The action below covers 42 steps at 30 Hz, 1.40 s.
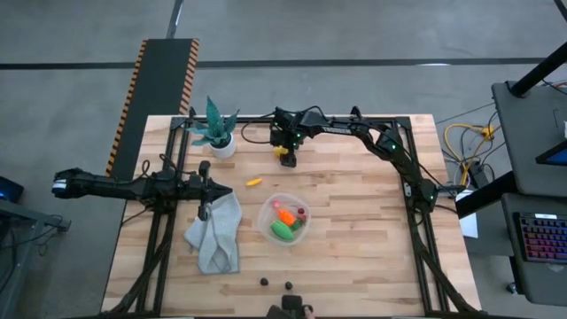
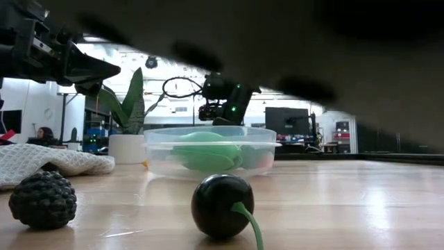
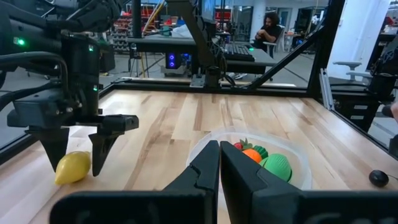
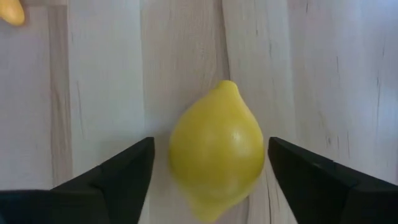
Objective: Pick and placing Produce into tupperware
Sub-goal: Put the yellow lemon into the transparent bin
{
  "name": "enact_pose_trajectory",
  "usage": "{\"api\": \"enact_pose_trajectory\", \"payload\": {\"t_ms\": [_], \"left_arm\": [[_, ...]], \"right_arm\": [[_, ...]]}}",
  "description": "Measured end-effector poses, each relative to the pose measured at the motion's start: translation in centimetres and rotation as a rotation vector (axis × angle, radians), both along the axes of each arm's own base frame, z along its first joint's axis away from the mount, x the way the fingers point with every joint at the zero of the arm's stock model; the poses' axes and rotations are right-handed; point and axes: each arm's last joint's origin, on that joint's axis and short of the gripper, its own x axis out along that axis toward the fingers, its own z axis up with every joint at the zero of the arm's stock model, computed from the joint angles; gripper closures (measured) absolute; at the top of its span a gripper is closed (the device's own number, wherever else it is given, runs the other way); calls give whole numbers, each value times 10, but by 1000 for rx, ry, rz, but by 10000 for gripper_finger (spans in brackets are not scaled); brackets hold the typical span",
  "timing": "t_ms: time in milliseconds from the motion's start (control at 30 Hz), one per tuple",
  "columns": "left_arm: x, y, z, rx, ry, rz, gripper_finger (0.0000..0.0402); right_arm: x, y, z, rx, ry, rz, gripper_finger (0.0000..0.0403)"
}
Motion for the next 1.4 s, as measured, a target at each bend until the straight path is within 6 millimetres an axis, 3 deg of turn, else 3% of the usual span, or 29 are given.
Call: {"api": "enact_pose_trajectory", "payload": {"t_ms": [267,600,800,1000,1300,1400], "left_arm": [[0,0,0,0,0,0,402],[0,0,0,0,0,0,402],[0,0,0,0,1,0,402],[0,0,0,2,0,0,402],[0,0,0,3,0,0,402],[0,0,0,3,0,0,402]], "right_arm": [[-2,-4,1,-52,22,-33,214],[-6,-4,4,-69,65,-62,216],[-12,5,30,-59,68,-66,216],[-12,48,71,-27,35,-5,216],[-11,155,122,-12,-6,153,216],[-10,186,127,-11,-23,199,216]]}}
